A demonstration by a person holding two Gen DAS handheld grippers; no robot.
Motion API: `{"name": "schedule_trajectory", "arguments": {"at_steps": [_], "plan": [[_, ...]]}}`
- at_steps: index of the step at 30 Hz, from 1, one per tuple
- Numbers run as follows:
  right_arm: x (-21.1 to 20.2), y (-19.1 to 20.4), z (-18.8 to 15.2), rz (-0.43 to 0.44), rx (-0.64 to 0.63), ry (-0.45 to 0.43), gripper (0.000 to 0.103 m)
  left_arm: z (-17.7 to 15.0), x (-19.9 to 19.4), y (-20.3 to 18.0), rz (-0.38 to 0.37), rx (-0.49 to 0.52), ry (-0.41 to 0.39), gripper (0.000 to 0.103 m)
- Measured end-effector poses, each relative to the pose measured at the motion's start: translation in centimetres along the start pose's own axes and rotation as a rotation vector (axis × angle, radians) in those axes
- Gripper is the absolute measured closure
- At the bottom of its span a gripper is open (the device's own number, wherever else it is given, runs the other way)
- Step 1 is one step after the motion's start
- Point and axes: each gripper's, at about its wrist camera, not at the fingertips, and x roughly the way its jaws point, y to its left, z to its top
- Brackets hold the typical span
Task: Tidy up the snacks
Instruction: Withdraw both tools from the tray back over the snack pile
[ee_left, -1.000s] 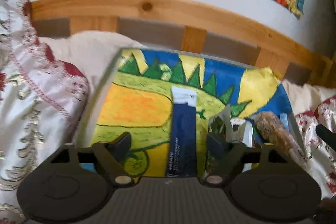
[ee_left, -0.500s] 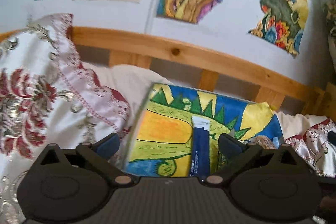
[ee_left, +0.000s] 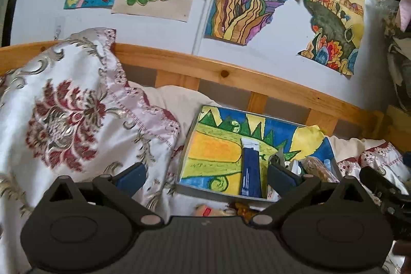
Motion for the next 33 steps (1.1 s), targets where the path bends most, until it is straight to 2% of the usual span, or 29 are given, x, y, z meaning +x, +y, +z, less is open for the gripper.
{"name": "schedule_trajectory", "arguments": {"at_steps": [12, 24, 33], "plan": [[-4.8, 1.4, -2.0, 0.055, 0.020, 0.090, 0.001, -3.2, -3.7, 2.1, 0.031, -0.008, 0.055, 0.001], [-6.3, 2.8, -3.8, 0.140, 0.054, 0.257, 0.001, -6.1, -4.4, 3.0, 0.052, 0.030, 0.159, 0.001], [-5.8, 3.5, -5.0, 0.179, 0.073, 0.359, 0.001, -7.4, -4.2, 3.2, 0.067, 0.046, 0.225, 0.001]]}}
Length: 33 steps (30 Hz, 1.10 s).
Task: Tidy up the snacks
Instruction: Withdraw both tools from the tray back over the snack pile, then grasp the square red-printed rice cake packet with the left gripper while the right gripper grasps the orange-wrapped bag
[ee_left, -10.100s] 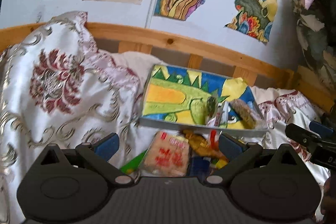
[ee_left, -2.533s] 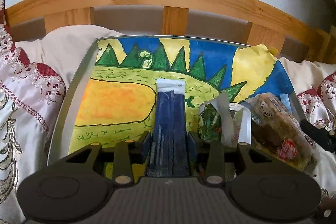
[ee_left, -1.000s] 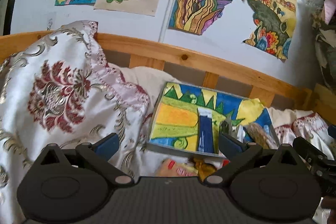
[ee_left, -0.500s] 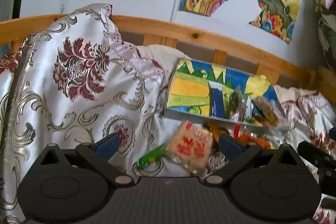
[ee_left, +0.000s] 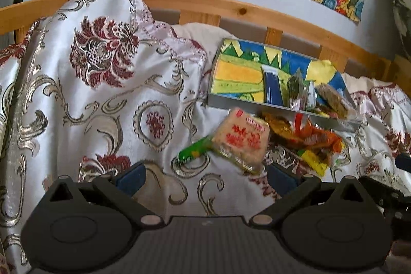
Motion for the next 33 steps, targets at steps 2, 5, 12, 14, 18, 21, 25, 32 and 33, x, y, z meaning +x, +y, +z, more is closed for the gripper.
{"name": "schedule_trajectory", "arguments": {"at_steps": [2, 5, 12, 14, 18, 21, 25, 32, 33], "plan": [[0.2, 0.0, -0.1, 0.002, 0.001, 0.017, 0.001, -0.3, 0.1, -0.1, 0.000, 0.009, 0.014, 0.001], [0.6, 0.0, -0.3, 0.010, 0.006, 0.045, 0.001, -0.6, 0.2, -0.2, 0.000, 0.018, 0.025, 0.001], [1.1, 0.0, -0.4, 0.026, 0.012, 0.079, 0.001, -0.8, 0.2, -0.5, 0.002, 0.034, 0.035, 0.001], [1.2, -0.1, -0.4, 0.030, 0.018, 0.088, 0.001, -0.9, 0.2, -0.5, 0.002, 0.038, 0.035, 0.001], [1.4, -0.1, -0.5, 0.036, 0.026, 0.104, 0.001, -1.0, 0.3, -0.6, 0.004, 0.039, 0.042, 0.001], [1.6, -0.1, -0.5, 0.042, 0.031, 0.111, 0.001, -1.0, 0.4, -0.5, 0.007, 0.040, 0.045, 0.001], [1.7, -0.1, -0.5, 0.049, 0.033, 0.114, 0.001, -0.9, 0.4, -0.5, 0.014, 0.041, 0.043, 0.001], [2.1, -0.2, 0.1, 0.061, 0.024, 0.091, 0.001, -0.2, 0.8, -0.7, 0.032, 0.052, 0.011, 0.001], [2.2, -0.3, 0.2, 0.061, 0.021, 0.088, 0.001, -0.1, 0.9, -0.8, 0.033, 0.057, 0.010, 0.001]]}}
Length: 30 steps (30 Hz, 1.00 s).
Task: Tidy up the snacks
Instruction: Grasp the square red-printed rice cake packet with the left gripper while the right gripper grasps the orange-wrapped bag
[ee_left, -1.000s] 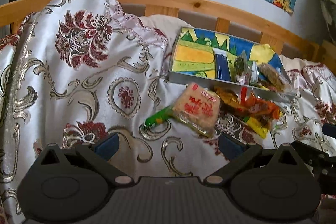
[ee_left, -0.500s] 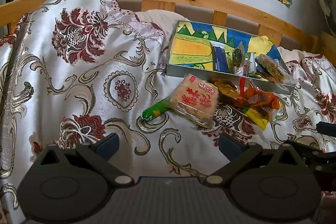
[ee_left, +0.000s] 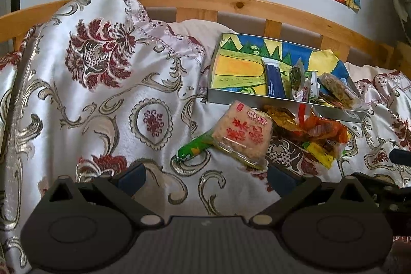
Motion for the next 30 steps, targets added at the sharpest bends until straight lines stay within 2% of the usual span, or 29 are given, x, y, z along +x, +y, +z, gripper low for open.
{"name": "schedule_trajectory", "arguments": {"at_steps": [10, 15, 21, 25, 30], "plan": [[1.4, -0.9, 1.6, 0.013, -0.072, -0.078, 0.001, 1.9, 2.0, -0.9, -0.020, 0.037, 0.000, 0.001], [3.5, -1.3, 1.8, -0.045, -0.134, -0.094, 0.001, 3.7, 3.4, -2.1, -0.067, 0.148, -0.016, 0.001], [5.5, -2.1, 1.6, -0.041, -0.151, -0.101, 0.001, 4.4, 5.7, -3.8, -0.104, 0.272, 0.009, 0.001], [7.2, -2.9, 1.4, -0.034, -0.169, -0.110, 0.001, 4.2, 7.4, -4.5, -0.101, 0.322, 0.035, 0.001], [9.1, -4.0, 1.3, -0.016, -0.166, -0.070, 0.001, 4.1, 9.1, -5.3, -0.062, 0.397, 0.043, 0.001]]}}
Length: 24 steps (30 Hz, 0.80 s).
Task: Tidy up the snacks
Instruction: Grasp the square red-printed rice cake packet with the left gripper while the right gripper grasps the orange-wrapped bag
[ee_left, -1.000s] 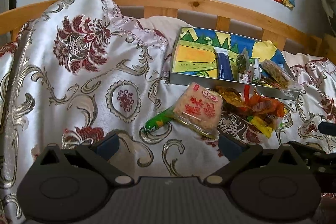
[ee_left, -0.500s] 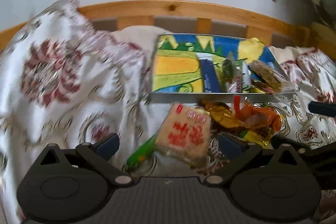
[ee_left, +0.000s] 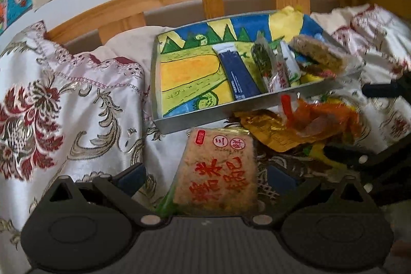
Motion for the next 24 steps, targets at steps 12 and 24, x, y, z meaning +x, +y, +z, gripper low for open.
{"name": "schedule_trajectory", "arguments": {"at_steps": [12, 24], "plan": [[1.4, -0.8, -0.3, 0.047, -0.033, 0.030, 0.008, 0.2, 2.9, -2.1, 0.079, 0.193, 0.065, 0.001], [2.9, -1.4, -0.5, 0.123, -0.005, 0.058, 0.012, 0.8, 3.7, -2.2, 0.029, 0.208, 0.099, 0.008]]}}
